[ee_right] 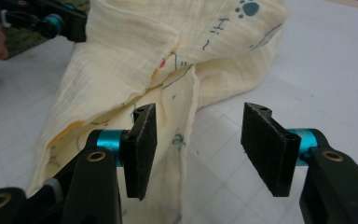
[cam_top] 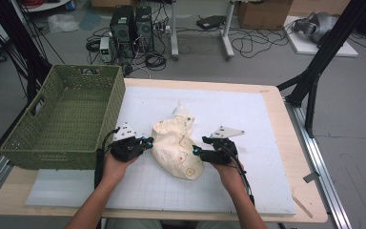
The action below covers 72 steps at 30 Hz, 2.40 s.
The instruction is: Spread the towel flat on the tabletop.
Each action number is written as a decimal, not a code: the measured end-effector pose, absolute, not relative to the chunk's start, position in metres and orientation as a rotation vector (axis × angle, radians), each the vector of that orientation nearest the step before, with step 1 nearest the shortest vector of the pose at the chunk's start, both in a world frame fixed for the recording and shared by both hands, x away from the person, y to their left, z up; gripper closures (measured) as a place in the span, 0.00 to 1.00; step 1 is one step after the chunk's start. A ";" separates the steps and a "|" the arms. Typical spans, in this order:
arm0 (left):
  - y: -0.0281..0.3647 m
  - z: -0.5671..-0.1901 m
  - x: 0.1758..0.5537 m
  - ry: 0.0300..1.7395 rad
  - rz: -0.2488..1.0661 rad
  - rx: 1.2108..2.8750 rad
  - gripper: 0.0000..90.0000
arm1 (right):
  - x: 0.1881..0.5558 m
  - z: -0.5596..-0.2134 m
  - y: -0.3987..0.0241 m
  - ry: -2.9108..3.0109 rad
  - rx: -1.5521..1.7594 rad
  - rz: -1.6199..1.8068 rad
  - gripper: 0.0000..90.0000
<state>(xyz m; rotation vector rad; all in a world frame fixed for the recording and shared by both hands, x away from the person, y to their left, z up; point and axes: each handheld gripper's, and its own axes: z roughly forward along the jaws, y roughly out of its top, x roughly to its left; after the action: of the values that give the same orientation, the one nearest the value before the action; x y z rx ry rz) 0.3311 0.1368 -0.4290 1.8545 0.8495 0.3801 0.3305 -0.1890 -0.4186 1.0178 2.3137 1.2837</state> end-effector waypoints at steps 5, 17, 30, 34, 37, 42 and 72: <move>0.141 -0.436 0.326 0.857 0.377 1.865 0.97 | 0.341 -0.432 -0.174 2.414 1.013 1.161 0.63; 0.149 -0.445 0.311 0.870 0.345 1.882 0.97 | 0.319 -0.432 -0.202 2.398 1.034 0.932 0.95; 0.131 -0.447 0.295 0.767 0.257 1.952 0.92 | 0.276 -0.431 -0.246 2.382 1.088 0.828 0.95; 0.140 -0.441 0.299 0.819 0.282 1.884 0.67 | 0.268 -0.434 -0.262 2.353 1.133 0.865 0.81; 0.145 -0.438 0.300 0.836 0.316 1.852 0.57 | 0.268 -0.425 -0.264 2.269 1.119 0.930 0.68; 0.147 -0.437 0.303 0.842 0.330 1.826 0.55 | 0.283 -0.404 -0.244 2.198 1.003 1.048 0.61; 0.151 -0.439 0.307 0.871 0.352 1.804 0.52 | 0.348 -0.415 -0.229 2.263 0.983 0.774 0.97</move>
<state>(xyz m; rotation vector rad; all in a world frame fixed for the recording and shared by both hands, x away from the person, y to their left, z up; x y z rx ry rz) 0.3071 0.1510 -0.4391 1.8042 0.8705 0.3520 0.3476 -0.2286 -0.4148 0.9831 2.2630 0.7742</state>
